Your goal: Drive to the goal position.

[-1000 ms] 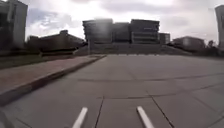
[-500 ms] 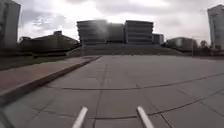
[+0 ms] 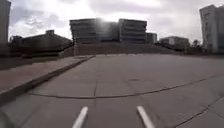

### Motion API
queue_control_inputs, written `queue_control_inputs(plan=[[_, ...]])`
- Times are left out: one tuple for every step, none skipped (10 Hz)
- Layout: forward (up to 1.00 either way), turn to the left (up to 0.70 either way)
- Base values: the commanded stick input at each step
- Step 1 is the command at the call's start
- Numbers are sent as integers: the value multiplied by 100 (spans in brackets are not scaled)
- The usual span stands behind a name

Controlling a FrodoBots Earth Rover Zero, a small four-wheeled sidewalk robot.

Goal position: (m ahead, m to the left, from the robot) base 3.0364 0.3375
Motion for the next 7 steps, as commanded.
queue_control_inputs(plan=[[100, 0], [100, 0], [100, 0], [100, 0], [100, 0], [100, 0], [100, 0]])
